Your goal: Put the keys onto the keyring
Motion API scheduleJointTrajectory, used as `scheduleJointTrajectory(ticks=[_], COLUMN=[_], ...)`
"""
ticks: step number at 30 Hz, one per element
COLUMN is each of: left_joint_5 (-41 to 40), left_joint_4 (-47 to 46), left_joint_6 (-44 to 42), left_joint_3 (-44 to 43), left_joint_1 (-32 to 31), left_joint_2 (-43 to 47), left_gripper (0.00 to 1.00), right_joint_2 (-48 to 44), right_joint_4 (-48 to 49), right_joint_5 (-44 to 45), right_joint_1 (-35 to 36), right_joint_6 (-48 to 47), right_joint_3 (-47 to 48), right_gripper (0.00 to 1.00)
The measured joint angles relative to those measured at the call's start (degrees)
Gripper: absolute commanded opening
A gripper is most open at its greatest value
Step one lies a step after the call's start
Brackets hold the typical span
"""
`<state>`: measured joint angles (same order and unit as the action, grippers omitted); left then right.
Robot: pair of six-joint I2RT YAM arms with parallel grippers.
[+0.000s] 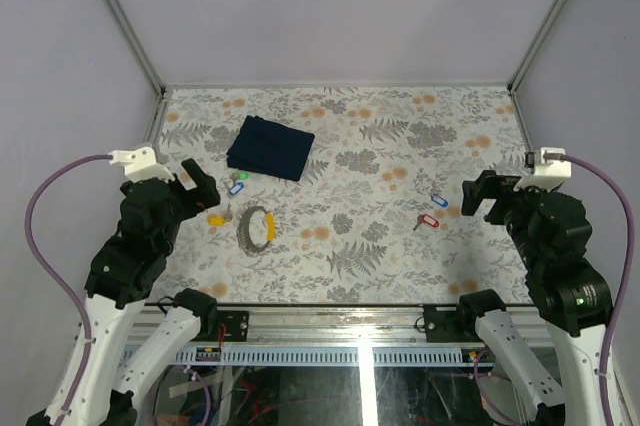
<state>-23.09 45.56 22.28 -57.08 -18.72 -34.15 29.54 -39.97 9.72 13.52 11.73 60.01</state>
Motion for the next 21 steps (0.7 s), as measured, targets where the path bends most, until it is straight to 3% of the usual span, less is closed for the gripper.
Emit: scheduleJointTrajectory(ticks=[12,21], left_joint_5=[4.11,5.31], left_joint_4=[7.41,8.74], left_joint_6=[1.49,2.12], left_joint_3=[-6.23,-6.29], left_joint_1=[2.32,2.67], left_joint_2=[-9.05,-8.81], left_gripper=[1.00,1.00], right_joint_2=[6.16,18.12], right_joint_4=[-5.27,-5.66], right_joint_5=[-4.98,-12.85], right_joint_1=[-4.39,-5.05], right_joint_6=[1.40,4.02], right_joint_3=[9.51,10.58], right_gripper=[0.99,0.99])
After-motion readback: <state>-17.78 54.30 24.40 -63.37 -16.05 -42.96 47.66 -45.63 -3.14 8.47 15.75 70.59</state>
